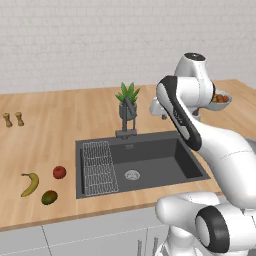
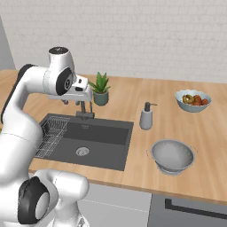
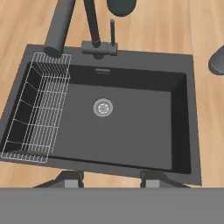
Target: Put the colander in the sink, put the banana, apple, mango in the colander, and turn on the sink faucet and pour water over the colander.
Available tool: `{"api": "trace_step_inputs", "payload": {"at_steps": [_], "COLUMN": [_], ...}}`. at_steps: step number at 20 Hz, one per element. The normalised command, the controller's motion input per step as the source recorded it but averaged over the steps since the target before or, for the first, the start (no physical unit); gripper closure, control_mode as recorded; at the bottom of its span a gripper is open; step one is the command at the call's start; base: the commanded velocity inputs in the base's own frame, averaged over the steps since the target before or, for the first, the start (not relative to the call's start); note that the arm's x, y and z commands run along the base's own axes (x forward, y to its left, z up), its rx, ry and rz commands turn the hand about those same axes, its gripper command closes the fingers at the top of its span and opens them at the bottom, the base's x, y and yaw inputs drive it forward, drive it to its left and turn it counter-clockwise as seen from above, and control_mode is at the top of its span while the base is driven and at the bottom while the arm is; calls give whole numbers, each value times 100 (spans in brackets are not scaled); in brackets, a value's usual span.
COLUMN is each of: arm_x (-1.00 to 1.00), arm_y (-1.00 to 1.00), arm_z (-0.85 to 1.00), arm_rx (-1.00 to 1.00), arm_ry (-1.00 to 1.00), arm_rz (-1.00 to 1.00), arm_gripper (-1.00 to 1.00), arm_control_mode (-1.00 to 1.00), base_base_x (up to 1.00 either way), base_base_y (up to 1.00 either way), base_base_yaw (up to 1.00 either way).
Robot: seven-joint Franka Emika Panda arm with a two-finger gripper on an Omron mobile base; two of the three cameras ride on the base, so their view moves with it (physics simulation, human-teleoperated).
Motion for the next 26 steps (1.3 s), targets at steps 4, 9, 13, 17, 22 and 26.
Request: {"api": "trace_step_inputs", "payload": {"at_steps": [4, 9, 13, 17, 22, 26], "arm_x": [-21, -41, -11, 0, 0, 0], "arm_y": [-3, -43, -66, -78, -76, -77], "arm_z": [0, -5, -13, -23, -36, -44], "arm_rx": [0, 0, 0, 0, 0, 0], "arm_ry": [0, 1, 5, 1, 0, 0], "arm_rz": [0, 3, 9, 8, 3, 1], "arm_gripper": [-100, -100, -100, -100, -100, -100], "arm_control_mode": [-100, -100, -100, -100, -100, -100], "base_base_x": [0, 0, 0, 0, 0, 0], "base_base_y": [0, 0, 0, 0, 0, 0], "base_base_yaw": [0, 0, 0, 0, 0, 0]}}
